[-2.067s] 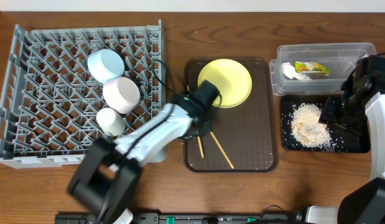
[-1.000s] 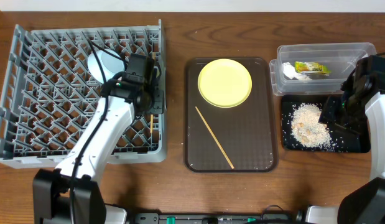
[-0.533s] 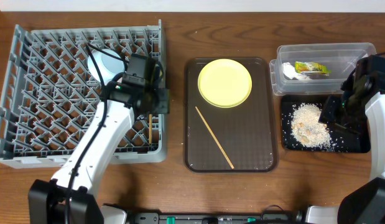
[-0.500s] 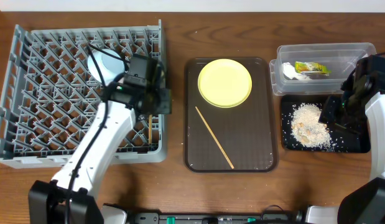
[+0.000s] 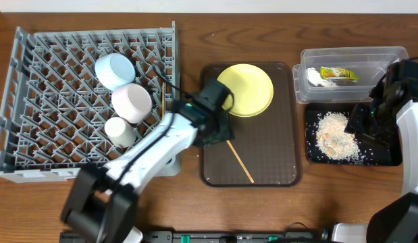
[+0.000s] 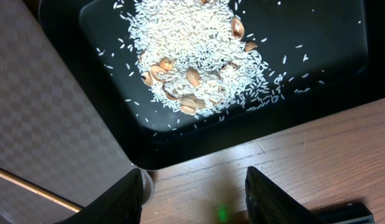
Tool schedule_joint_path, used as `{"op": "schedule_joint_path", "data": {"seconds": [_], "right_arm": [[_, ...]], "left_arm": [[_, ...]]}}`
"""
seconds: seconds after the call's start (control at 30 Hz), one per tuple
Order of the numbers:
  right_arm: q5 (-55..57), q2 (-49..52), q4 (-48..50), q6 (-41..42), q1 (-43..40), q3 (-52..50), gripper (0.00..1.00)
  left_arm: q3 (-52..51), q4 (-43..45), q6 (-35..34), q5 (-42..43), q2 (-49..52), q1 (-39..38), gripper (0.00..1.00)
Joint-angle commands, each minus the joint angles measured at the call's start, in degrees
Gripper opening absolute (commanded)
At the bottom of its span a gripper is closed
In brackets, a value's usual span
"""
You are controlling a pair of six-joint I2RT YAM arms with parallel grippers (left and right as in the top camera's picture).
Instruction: Sort waste into correct bins and load items into the dishwasher rack
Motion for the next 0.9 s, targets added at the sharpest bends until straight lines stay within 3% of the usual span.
{"op": "schedule_joint_path", "data": {"seconds": [0.0, 0.37, 0.67, 0.87], "right_arm": [[-0.28, -1.09, 0.0, -0.5, -0.46, 0.39, 0.51], [-0.44, -1.09, 0.02, -0.9, -0.46, 0.39, 0.51], [-0.46, -1.09, 0.13, -0.87, -0.46, 0.39, 0.51], [-0.48, -1.09, 0.11, -0.87, -0.46, 0.39, 0.51]], "left_arm": [[1.25, 1.73, -5.73, -0.92, 4.81, -2.25, 0.64], [1.22, 5.46, -5.66, -1.64, 14.43, -6.58, 0.63], [1.22, 3.8, -5.64, -9.7, 15.3, -9.84, 0.46], [1.22, 3.34, -5.64, -11.47, 15.52, -11.13, 0.46]]}}
